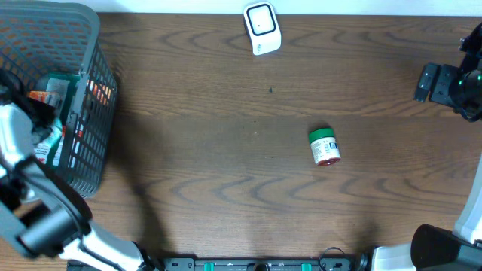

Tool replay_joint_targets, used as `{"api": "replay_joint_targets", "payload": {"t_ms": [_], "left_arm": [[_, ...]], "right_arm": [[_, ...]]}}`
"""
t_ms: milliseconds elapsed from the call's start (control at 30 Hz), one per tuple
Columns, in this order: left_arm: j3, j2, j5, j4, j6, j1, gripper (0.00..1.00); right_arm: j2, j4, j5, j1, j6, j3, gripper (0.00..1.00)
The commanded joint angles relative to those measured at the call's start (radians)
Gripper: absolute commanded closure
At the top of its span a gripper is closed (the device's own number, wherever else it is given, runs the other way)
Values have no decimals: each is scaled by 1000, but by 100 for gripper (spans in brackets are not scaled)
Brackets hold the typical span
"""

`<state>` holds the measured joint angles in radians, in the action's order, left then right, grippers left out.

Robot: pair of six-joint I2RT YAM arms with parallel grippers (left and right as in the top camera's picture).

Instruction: Scan the item barcode

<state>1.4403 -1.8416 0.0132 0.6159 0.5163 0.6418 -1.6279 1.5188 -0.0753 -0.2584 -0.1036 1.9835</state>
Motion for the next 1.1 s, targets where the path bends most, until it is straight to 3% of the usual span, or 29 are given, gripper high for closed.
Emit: {"api": "replay_joint_targets", "payload": {"t_ms": [0, 167, 300, 667, 933, 1000, 1067], "left_arm": [[13, 185, 6, -40, -18, 10, 80], [12, 325, 5, -45, -18, 10, 78], [6, 335, 5, 33, 23, 6, 62], [-85, 100, 5, 79, 27, 7, 63], [-85, -80, -33, 24, 3, 7, 62], [-85, -101, -93, -2, -37, 7, 55], [-85, -112, -108, -13, -48, 7, 30]], "right_arm": [[-3, 0, 2, -3, -15, 11, 1], [-3, 0, 2, -3, -15, 11, 1], [-3, 0, 2, -3, -15, 11, 1], [-3, 0, 2, -3, -15, 11, 1], [-3, 0, 2, -3, -15, 11, 1], [-3, 0, 2, -3, -15, 11, 1], [-3, 0, 2, -3, -15, 11, 1]]}}
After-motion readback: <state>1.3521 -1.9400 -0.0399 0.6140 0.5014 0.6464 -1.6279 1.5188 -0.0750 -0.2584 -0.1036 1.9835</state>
